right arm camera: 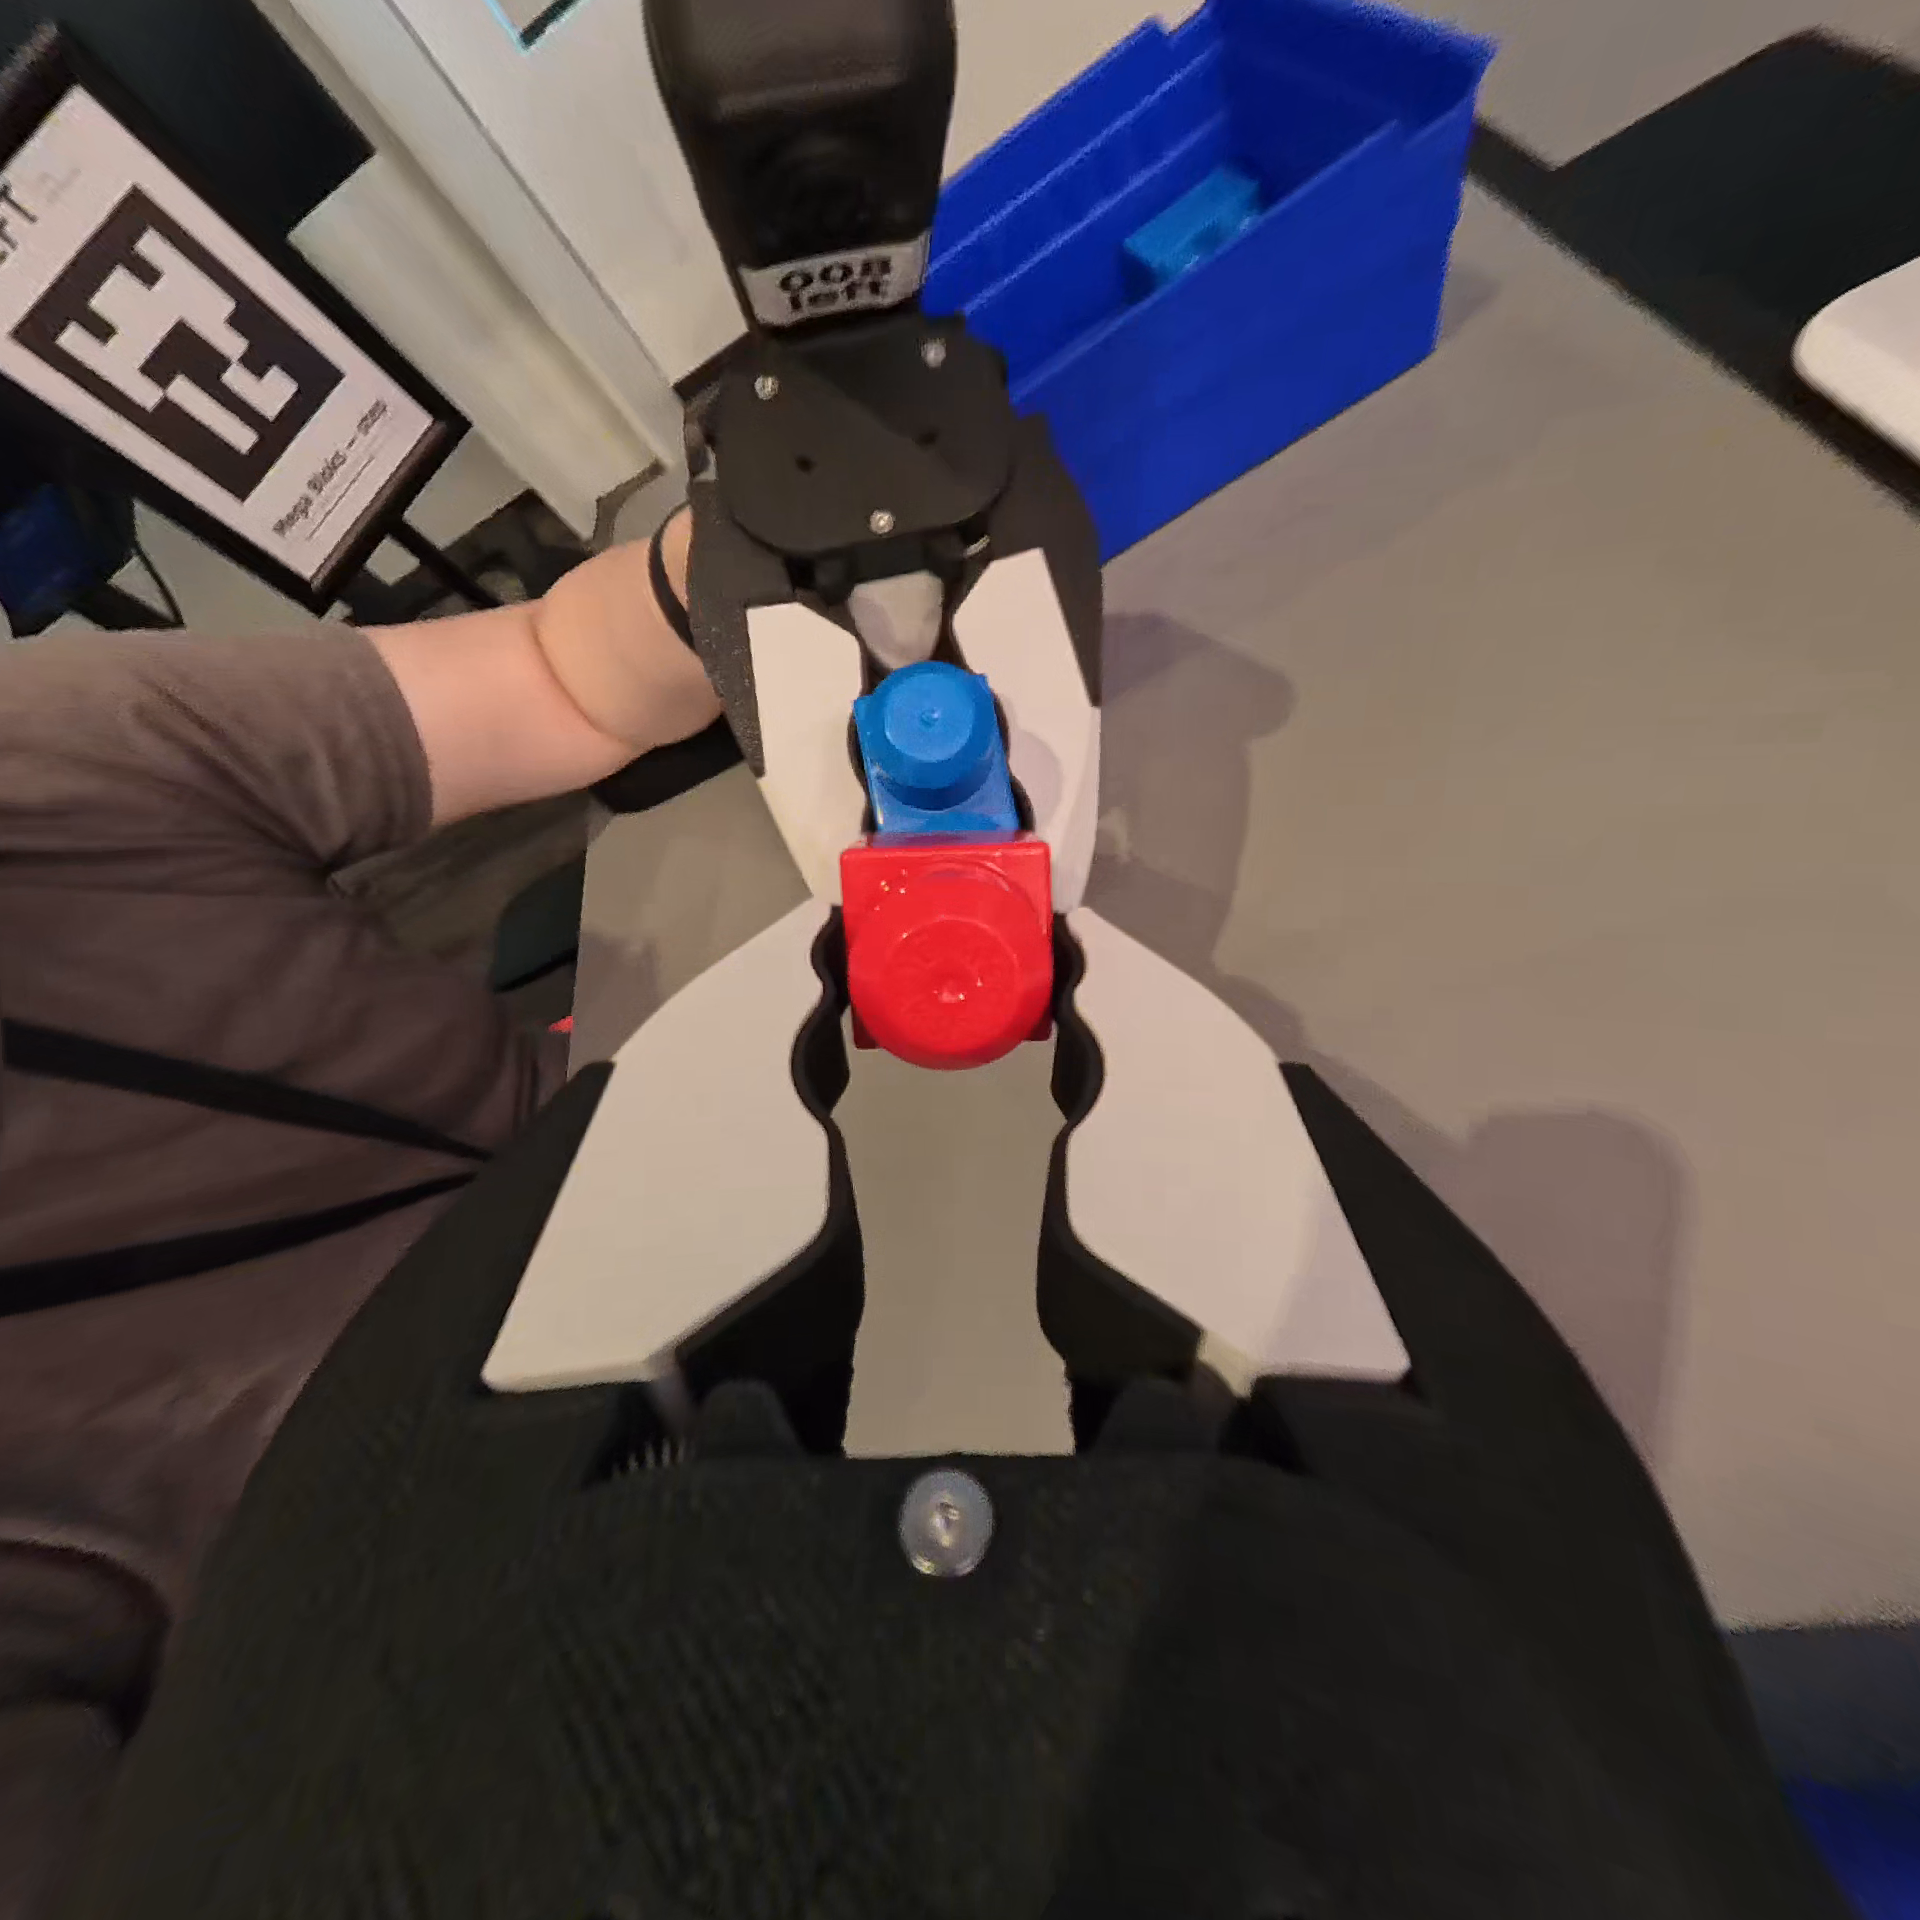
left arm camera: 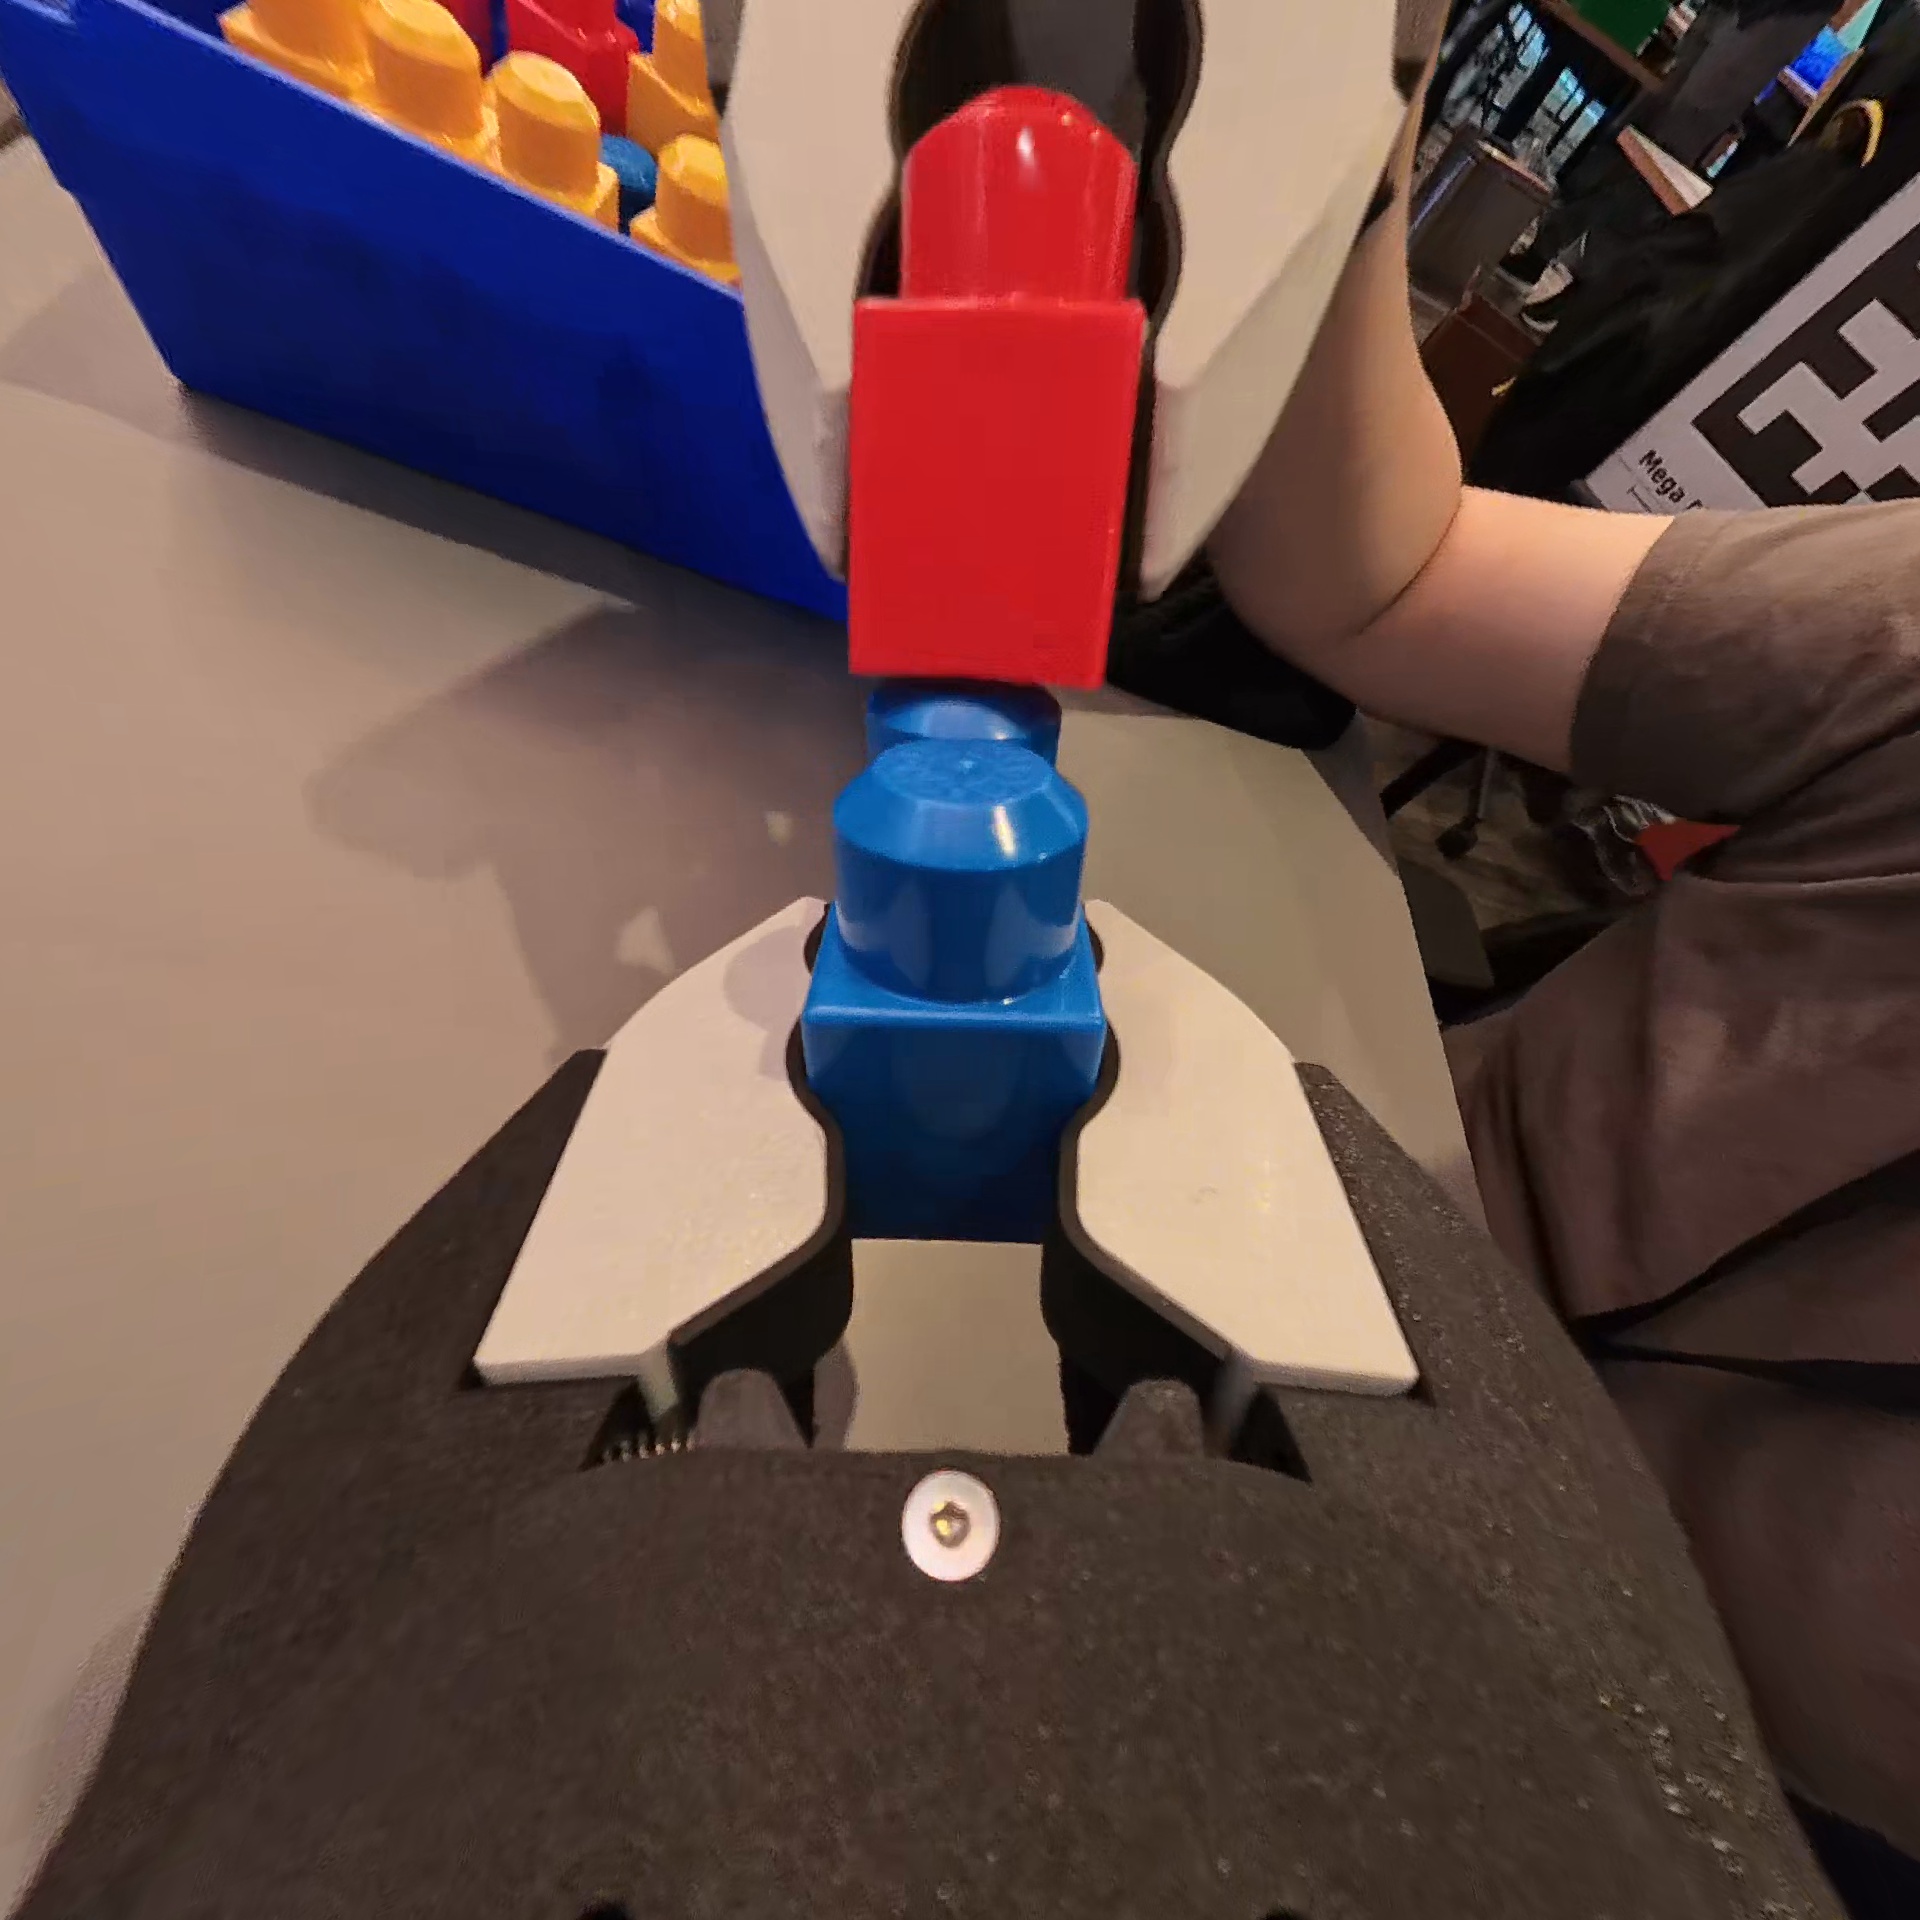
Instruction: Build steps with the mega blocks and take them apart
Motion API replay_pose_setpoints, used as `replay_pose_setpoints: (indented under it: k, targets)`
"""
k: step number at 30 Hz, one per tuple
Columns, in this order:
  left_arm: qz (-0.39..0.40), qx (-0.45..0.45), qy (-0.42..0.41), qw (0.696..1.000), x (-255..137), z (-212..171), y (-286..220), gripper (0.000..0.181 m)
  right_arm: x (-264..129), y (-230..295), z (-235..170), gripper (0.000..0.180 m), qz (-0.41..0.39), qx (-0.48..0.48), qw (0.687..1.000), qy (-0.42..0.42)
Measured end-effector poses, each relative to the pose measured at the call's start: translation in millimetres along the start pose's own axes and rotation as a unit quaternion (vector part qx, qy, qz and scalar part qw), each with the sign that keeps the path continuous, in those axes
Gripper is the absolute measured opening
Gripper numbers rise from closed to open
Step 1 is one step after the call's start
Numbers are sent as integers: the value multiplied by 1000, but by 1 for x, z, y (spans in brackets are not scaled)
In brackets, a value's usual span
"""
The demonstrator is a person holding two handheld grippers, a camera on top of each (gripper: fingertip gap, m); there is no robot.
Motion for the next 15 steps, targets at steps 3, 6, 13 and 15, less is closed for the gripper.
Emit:
replay_pose_setpoints:
  k: [3, 6, 13, 15]
  targets:
    - [-15, 0, 18, 1000, 6, -3, -5, 42, 10, 1, -7, 37, 3, -3, 999, 36]
    - [-14, -3, 38, 999, 8, -6, -5, 42, 16, 3, -12, 37, 4, -2, 998, 61]
    - [-28, -32, 22, 999, 7, -6, -2, 41, 19, 0, -13, 37, 1, 4, 999, 50]
    - [-29, -29, 23, 999, 5, -6, -3, 41, 20, 1, -13, 37, 6, 4, 999, 49]
Point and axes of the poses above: each gripper's, where its closed fingertips meet, x out along the fingers, z out of its top, y = z × x across the jaws, the point moved 8 cm from there along -x, back along the fingers, and after that the axes turned 10 degrees about -y, right-handed, at the moved point
